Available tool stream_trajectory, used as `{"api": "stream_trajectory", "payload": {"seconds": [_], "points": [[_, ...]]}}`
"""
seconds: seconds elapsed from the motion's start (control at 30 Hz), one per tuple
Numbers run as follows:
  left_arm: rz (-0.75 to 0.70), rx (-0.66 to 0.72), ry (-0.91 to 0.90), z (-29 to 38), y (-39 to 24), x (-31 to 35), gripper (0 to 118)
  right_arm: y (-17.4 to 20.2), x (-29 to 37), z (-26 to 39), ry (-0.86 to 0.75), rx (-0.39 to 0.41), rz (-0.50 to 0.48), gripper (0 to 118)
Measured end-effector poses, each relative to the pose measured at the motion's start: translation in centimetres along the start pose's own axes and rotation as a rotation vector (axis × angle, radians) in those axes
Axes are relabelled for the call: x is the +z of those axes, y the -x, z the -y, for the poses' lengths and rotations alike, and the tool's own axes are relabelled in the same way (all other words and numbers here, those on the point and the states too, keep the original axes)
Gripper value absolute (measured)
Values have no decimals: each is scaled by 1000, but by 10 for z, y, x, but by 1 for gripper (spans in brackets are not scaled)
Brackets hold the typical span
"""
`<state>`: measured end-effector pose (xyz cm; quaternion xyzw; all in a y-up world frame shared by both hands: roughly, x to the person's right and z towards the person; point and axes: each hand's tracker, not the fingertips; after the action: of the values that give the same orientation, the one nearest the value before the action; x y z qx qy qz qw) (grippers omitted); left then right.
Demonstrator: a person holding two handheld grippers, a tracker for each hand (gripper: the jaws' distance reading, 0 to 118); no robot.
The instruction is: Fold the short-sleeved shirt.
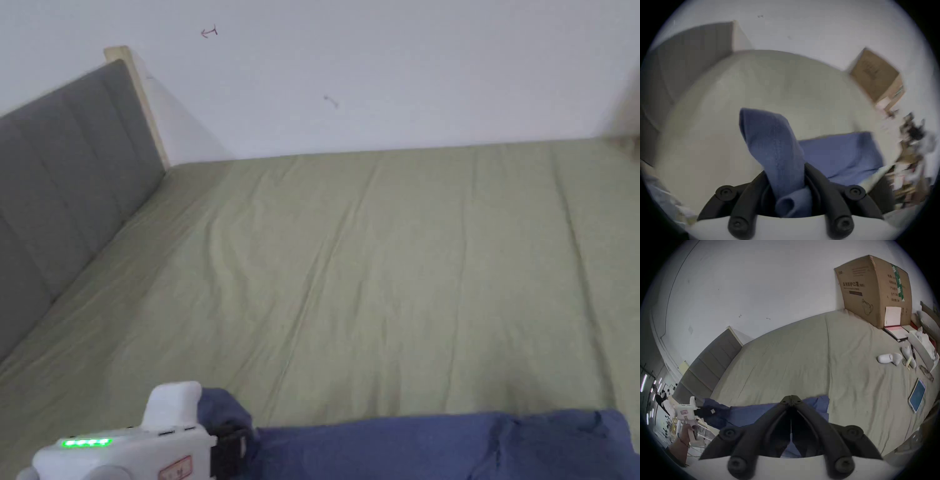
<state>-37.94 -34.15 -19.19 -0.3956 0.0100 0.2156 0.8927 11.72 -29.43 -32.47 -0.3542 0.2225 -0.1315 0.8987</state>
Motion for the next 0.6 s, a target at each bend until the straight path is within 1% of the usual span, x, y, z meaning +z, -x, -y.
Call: {"api": "stream_trajectory", "payload": {"seconds": [0.07,0.1,0.13,0.17,0.2,0.23,0.27,0.3,0.33,0.43,0.5,0.53,0.57,0.6], "points": [[183,71,78,-2,-33,-25,7,-8,5,4,-4,-36,0,0],[229,82,122,-3,-50,-40,9,-11,7,5,-4,-53,-3,0],[260,73,165,-3,-67,-57,22,-15,9,5,-1,-71,-2,0],[259,46,196,-3,-80,-78,41,-19,11,5,4,-82,0,0],[252,9,217,-1,-93,-93,69,-22,13,5,6,-91,0,0],[240,-19,223,0,-102,-105,107,-25,16,5,4,-95,3,0],[236,-12,225,2,-109,-116,118,-27,20,4,1,-98,10,0],[236,-5,246,4,-113,-124,118,-30,23,3,-4,-101,16,0],[243,12,245,4,-112,-124,114,-32,27,2,-10,-104,17,0],[239,72,214,0,-99,-111,114,-41,35,1,-28,-117,18,0],[144,67,142,-2,-88,-90,113,-46,36,1,-41,-127,27,0],[107,38,106,-2,-84,-80,105,-48,35,2,-52,-128,35,0],[80,3,71,-1,-82,-67,87,-51,34,3,-60,-128,38,0],[54,-33,52,-1,-82,-61,49,-54,32,3,-59,-129,41,0]]}}
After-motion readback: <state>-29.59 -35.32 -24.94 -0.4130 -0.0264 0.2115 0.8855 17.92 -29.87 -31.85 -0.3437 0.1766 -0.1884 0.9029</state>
